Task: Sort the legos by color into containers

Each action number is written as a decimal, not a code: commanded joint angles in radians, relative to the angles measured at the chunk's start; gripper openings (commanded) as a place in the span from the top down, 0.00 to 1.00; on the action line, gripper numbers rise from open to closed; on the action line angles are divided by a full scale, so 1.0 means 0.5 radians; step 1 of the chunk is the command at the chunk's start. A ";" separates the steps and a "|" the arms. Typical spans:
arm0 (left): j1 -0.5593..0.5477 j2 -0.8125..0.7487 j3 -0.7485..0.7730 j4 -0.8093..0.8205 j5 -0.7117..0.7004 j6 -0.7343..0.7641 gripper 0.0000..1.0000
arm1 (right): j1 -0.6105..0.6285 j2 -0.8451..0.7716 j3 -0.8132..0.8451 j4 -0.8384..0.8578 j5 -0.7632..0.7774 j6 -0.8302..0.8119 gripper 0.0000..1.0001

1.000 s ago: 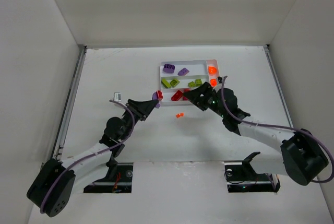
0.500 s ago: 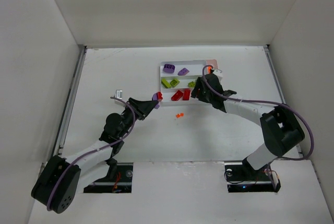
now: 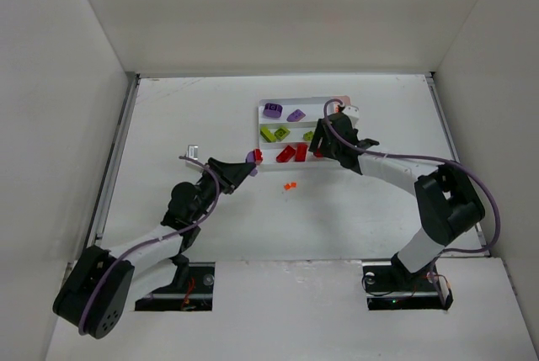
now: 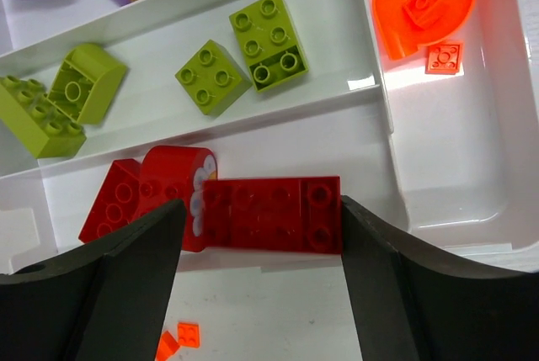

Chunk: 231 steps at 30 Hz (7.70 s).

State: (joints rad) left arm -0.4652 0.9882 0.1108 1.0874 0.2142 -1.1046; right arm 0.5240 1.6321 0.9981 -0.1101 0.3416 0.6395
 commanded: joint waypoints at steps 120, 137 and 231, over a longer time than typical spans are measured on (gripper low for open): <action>0.221 -0.041 0.140 -0.183 0.345 -0.245 0.82 | 0.537 0.243 -0.140 1.371 0.317 0.393 0.37; -0.323 1.090 1.780 -1.511 -0.404 0.901 0.82 | -0.028 -1.028 -0.879 0.822 0.289 0.095 0.82; -0.268 -0.307 0.156 -1.076 -0.993 0.951 0.65 | 0.761 0.279 -0.091 0.294 -0.060 -0.580 0.61</action>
State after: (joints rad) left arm -0.6079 0.8299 0.2039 0.4908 -0.2893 -0.6189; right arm 0.8978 1.7596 0.9268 0.0284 0.2958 0.3580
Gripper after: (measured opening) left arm 0.346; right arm 0.399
